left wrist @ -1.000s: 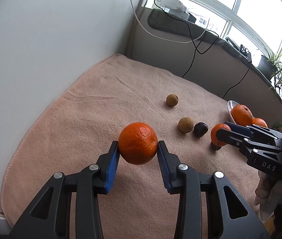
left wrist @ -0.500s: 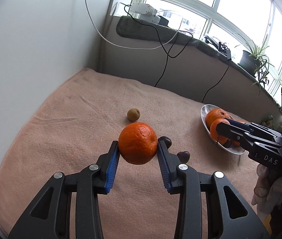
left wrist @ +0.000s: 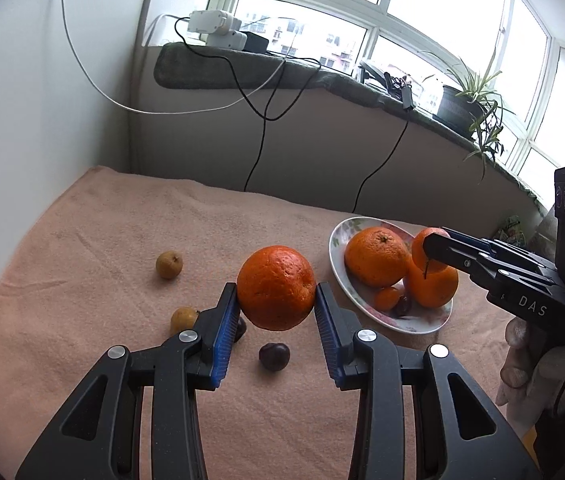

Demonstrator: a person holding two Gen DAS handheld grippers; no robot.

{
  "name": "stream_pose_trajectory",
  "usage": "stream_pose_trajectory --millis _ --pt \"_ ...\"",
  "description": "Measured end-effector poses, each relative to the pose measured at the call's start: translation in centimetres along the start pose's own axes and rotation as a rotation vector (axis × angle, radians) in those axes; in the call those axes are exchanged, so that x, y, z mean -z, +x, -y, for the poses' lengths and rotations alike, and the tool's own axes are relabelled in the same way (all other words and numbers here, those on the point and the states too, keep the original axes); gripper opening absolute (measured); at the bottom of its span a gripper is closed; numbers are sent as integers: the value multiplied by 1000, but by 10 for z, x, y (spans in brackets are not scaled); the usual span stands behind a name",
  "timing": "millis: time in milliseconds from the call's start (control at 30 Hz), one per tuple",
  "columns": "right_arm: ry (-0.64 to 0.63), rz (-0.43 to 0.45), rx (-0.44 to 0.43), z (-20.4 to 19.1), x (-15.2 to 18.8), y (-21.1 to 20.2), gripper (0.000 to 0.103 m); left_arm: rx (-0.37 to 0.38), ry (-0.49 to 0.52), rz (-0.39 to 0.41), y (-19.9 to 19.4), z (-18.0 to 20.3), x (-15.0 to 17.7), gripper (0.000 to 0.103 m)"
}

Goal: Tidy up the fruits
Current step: 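Lift and carry the left gripper's tangerine while the right gripper carries its tangerine over the plate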

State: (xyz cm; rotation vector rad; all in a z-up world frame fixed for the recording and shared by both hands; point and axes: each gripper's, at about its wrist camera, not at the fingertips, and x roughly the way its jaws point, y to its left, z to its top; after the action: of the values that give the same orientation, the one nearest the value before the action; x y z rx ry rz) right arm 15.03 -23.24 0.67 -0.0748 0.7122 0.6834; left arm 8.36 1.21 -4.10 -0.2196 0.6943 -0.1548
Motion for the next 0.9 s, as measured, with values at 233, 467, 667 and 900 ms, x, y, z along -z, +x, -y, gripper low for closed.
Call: stream_pose_trajectory --millis 233,467,667,900 --pt "34 9 37 30 -3 -5 34 45 38 -15 17 27 -7 37" --pt "62 10 58 53 -5 -3 34 82 67 -44 33 47 -8 37" --pt "98 2 63 73 -5 4 34 109 92 -75 45 63 -5 37" --pt "125 -21 62 88 -6 15 34 132 115 -102 54 79 -1 37"
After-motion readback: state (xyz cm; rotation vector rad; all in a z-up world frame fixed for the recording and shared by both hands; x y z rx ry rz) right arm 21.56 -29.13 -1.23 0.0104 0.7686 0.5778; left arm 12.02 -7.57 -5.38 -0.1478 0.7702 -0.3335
